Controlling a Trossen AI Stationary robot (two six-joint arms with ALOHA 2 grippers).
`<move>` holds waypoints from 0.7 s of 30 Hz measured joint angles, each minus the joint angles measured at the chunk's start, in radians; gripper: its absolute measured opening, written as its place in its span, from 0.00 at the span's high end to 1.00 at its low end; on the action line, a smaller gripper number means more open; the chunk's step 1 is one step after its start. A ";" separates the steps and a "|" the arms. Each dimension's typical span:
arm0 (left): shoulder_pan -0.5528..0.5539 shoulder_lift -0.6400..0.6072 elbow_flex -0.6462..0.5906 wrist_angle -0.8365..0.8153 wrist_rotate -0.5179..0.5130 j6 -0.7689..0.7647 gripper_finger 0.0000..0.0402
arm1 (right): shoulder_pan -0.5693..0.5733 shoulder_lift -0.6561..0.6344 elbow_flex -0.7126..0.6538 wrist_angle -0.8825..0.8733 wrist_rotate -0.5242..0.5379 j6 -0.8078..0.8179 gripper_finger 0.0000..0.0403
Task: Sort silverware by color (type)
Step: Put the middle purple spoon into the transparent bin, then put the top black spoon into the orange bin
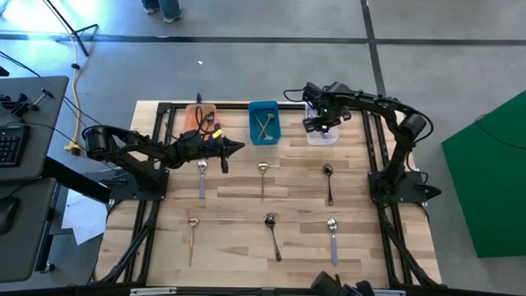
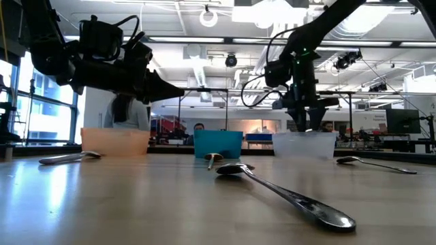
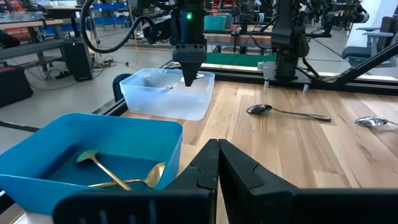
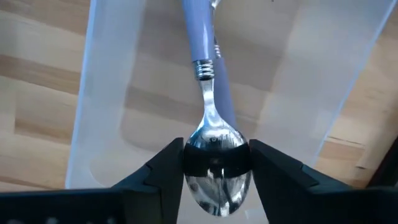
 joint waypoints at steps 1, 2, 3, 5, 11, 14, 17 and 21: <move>0.000 0.000 0.000 0.000 0.000 0.000 1.00 | 0.000 0.000 0.000 0.001 0.000 -0.007 0.58; 0.000 0.000 0.000 0.000 0.000 0.000 1.00 | 0.000 0.000 0.000 0.006 0.000 -0.012 0.55; 0.000 0.000 0.000 0.000 0.000 0.000 1.00 | 0.001 0.000 0.000 0.013 0.000 -0.014 0.53; 0.000 0.000 0.000 0.000 0.000 -0.001 1.00 | 0.001 0.000 0.000 0.017 0.000 -0.031 0.50; 0.000 0.000 0.000 0.000 0.000 -0.007 1.00 | 0.003 -0.022 0.000 0.016 0.001 -0.123 0.50; 0.000 0.000 0.000 0.000 0.000 -0.007 1.00 | 0.023 -0.056 0.000 0.033 0.026 -0.184 0.61; 0.000 0.000 0.000 0.001 -0.001 -0.007 1.00 | 0.067 -0.086 0.000 0.091 0.094 -0.235 0.80; 0.000 0.000 0.000 0.001 -0.021 -0.009 1.00 | 0.130 -0.095 0.000 0.236 0.143 -0.285 0.97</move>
